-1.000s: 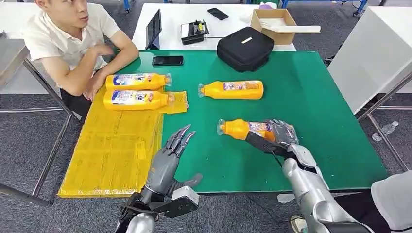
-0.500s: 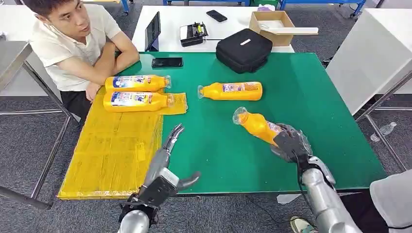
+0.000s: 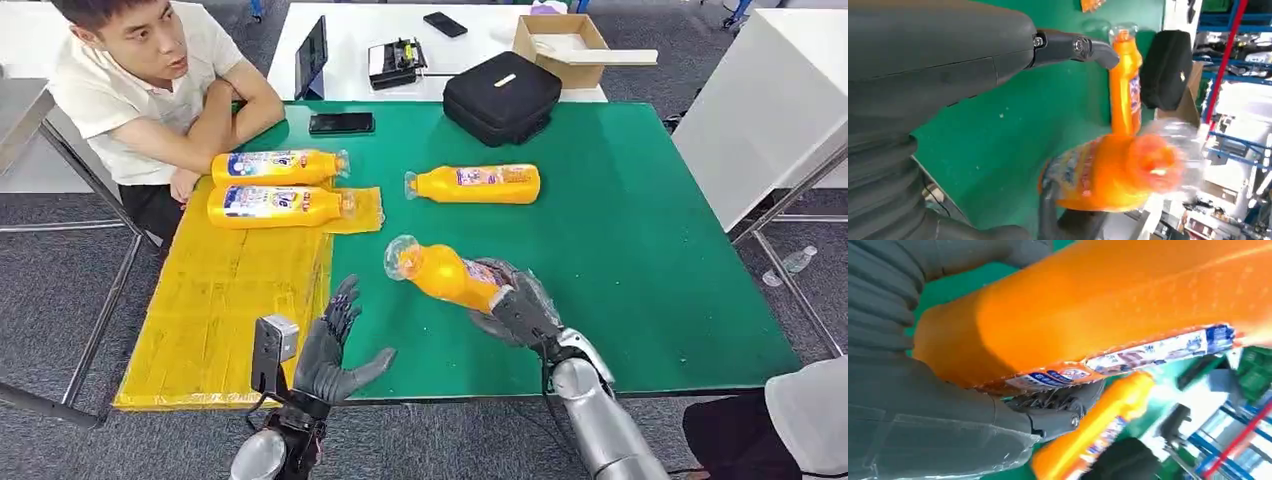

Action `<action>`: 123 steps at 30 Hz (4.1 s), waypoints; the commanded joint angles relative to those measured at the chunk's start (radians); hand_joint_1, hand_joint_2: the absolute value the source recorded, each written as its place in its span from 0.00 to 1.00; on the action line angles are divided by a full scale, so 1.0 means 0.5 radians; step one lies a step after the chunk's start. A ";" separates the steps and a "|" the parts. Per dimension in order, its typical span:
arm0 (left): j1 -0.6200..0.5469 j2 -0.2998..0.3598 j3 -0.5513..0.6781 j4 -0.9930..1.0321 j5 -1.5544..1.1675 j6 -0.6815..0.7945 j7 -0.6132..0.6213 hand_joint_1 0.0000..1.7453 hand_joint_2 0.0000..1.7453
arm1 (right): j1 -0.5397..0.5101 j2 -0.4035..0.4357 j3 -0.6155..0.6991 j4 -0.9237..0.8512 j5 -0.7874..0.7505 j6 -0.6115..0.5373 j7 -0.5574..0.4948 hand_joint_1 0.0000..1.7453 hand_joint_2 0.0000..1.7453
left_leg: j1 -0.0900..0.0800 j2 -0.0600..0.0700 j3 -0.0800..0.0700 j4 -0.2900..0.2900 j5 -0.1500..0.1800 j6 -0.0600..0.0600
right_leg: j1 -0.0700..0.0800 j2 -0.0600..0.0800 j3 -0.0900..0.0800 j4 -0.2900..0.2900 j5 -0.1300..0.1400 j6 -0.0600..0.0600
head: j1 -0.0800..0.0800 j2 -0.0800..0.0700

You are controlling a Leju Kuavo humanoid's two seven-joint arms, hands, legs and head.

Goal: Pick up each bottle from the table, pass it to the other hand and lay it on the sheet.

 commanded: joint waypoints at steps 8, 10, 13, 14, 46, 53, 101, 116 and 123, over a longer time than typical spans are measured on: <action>-0.105 -0.119 -0.035 0.122 -0.339 0.085 -0.062 0.00 1.00 | -0.098 0.122 0.363 -0.017 -0.031 -0.024 0.055 1.00 1.00 | 0.000 0.000 -0.009 0.002 -0.001 0.000 | 0.000 -0.001 -0.009 0.001 -0.001 -0.004 | 0.001 0.000; -0.105 -0.119 -0.035 0.122 -0.339 0.085 -0.062 0.00 1.00 | -0.098 0.122 0.363 -0.017 -0.031 -0.024 0.055 1.00 1.00 | -0.001 0.004 -0.009 0.003 -0.002 0.000 | 0.000 0.002 -0.010 0.002 -0.001 -0.006 | 0.001 0.000; -0.109 -0.119 -0.030 0.141 -0.315 0.078 -0.057 0.00 1.00 | -0.107 0.117 0.369 -0.001 -0.031 -0.026 0.054 1.00 1.00 | -0.001 0.002 -0.008 0.002 -0.002 0.000 | 0.000 -0.002 -0.009 0.001 -0.002 -0.006 | 0.000 0.000; -0.119 -0.119 -0.029 0.155 -0.287 0.069 -0.052 0.00 1.00 | -0.120 0.122 0.378 0.017 -0.035 -0.027 0.053 1.00 1.00 | 0.000 0.000 -0.010 0.002 -0.001 0.000 | 0.001 -0.003 -0.010 0.000 -0.001 -0.005 | 0.001 0.000; -0.285 -0.119 -0.034 0.182 0.390 0.132 -0.184 0.00 1.00 | -0.131 0.472 0.482 0.179 -0.055 -0.101 0.019 1.00 1.00 | 0.000 0.000 -0.009 0.001 -0.002 0.000 | 0.001 -0.004 -0.010 0.001 -0.002 -0.006 | 0.002 0.000; -0.281 -0.119 -0.011 0.127 0.385 0.176 -0.263 1.00 1.00 | -0.105 0.469 0.483 0.213 -0.060 -0.111 0.014 1.00 1.00 | 0.001 -0.001 -0.009 0.000 -0.002 0.000 | 0.001 -0.004 -0.010 0.000 -0.002 -0.005 | 0.001 0.000; -0.204 0.057 0.309 -0.249 -2.844 0.824 0.126 1.00 1.00 | 0.416 0.315 -0.195 -0.341 1.151 -0.819 0.264 0.00 1.00 | -0.002 -0.001 -0.012 -0.002 -0.001 -0.001 | -0.002 -0.003 -0.013 -0.001 -0.001 -0.005 | 0.002 0.000; -0.481 0.124 0.414 0.455 -3.161 0.609 0.304 1.00 1.00 | 0.310 0.307 -0.144 -0.177 1.197 -0.890 0.237 0.00 1.00 | -0.001 0.005 -0.002 -0.004 -0.002 -0.001 | 0.000 0.001 -0.003 -0.002 -0.001 -0.011 | 0.002 0.000; -0.753 0.175 0.322 1.088 -3.252 0.551 0.441 0.90 1.00 | 0.191 0.318 -0.119 0.025 1.128 -0.890 0.168 0.00 1.00 | -0.001 0.002 -0.004 -0.005 0.000 -0.001 | 0.000 -0.001 -0.005 -0.003 0.000 -0.009 | 0.002 0.000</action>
